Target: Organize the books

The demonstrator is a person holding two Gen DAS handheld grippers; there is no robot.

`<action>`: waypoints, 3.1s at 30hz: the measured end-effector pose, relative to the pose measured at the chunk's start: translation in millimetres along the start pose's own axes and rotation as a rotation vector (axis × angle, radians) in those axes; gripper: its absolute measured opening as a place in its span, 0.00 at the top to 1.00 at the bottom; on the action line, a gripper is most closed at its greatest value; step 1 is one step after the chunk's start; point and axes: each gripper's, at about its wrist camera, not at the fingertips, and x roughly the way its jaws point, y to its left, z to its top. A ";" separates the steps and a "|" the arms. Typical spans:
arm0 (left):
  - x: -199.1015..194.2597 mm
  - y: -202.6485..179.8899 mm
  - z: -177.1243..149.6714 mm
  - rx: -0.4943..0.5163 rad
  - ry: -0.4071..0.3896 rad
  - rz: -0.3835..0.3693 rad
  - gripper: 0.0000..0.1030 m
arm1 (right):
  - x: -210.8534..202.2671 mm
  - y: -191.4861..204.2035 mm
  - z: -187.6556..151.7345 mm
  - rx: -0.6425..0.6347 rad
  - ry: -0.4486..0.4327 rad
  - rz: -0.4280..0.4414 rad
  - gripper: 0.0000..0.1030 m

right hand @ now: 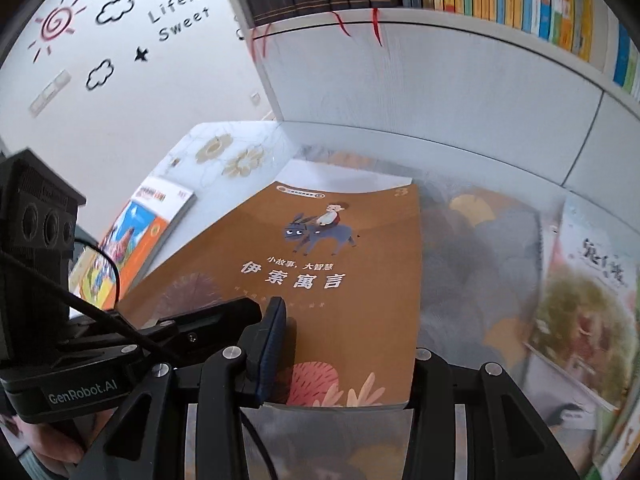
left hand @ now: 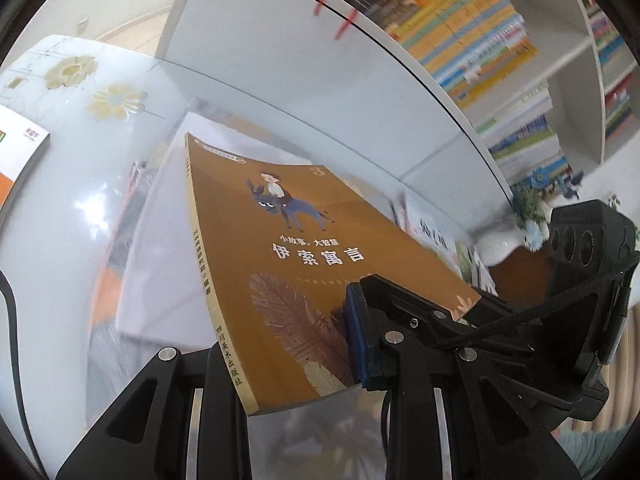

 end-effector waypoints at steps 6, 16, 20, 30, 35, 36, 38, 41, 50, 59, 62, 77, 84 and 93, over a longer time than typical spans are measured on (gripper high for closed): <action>9.4 25.2 1.3 -0.051 0.004 0.111 0.69 | 29.9 -6.1 13.3 0.058 0.044 0.020 0.58; -21.1 68.7 -13.5 -0.218 -0.073 0.288 0.68 | 63.6 4.0 -11.5 0.025 0.168 0.036 0.49; -27.7 50.4 -22.0 -0.172 -0.081 0.311 0.68 | 45.6 0.5 -32.8 0.010 0.198 0.062 0.48; 30.6 -77.6 -52.3 0.062 0.082 0.061 0.68 | -58.0 -62.2 -151.0 0.090 0.208 0.019 0.47; 81.9 -181.5 -81.9 0.225 0.218 -0.100 0.68 | -134.2 -130.0 -205.2 0.262 0.135 -0.116 0.47; 93.6 -206.3 -86.8 0.272 0.241 -0.128 0.67 | -149.9 -146.2 -213.0 0.309 0.104 -0.151 0.47; 114.7 -243.5 -95.1 0.339 0.280 -0.172 0.67 | -180.4 -181.3 -224.5 0.413 0.032 -0.227 0.47; 150.8 -288.1 -100.0 0.386 0.337 -0.223 0.67 | -221.8 -241.6 -243.4 0.593 -0.084 -0.331 0.50; 220.9 -323.0 -97.6 0.315 0.351 -0.138 0.67 | -246.9 -346.4 -250.1 0.782 -0.138 -0.391 0.54; 237.6 -325.3 -113.7 0.245 0.392 -0.155 0.67 | -223.9 -368.6 -242.8 0.727 -0.054 -0.404 0.54; 230.8 -328.9 -116.8 0.249 0.336 -0.109 0.67 | -215.8 -375.1 -244.0 0.727 -0.014 -0.366 0.54; 239.8 -318.4 -111.8 0.210 0.321 -0.085 0.65 | -200.7 -367.5 -240.2 0.658 0.021 -0.313 0.53; 221.8 -312.8 -136.3 0.230 0.384 -0.124 0.64 | -208.3 -346.8 -244.3 0.560 0.059 -0.395 0.53; 131.3 -236.0 -207.2 0.129 0.424 -0.139 0.64 | -212.8 -246.3 -278.7 0.395 0.139 -0.346 0.52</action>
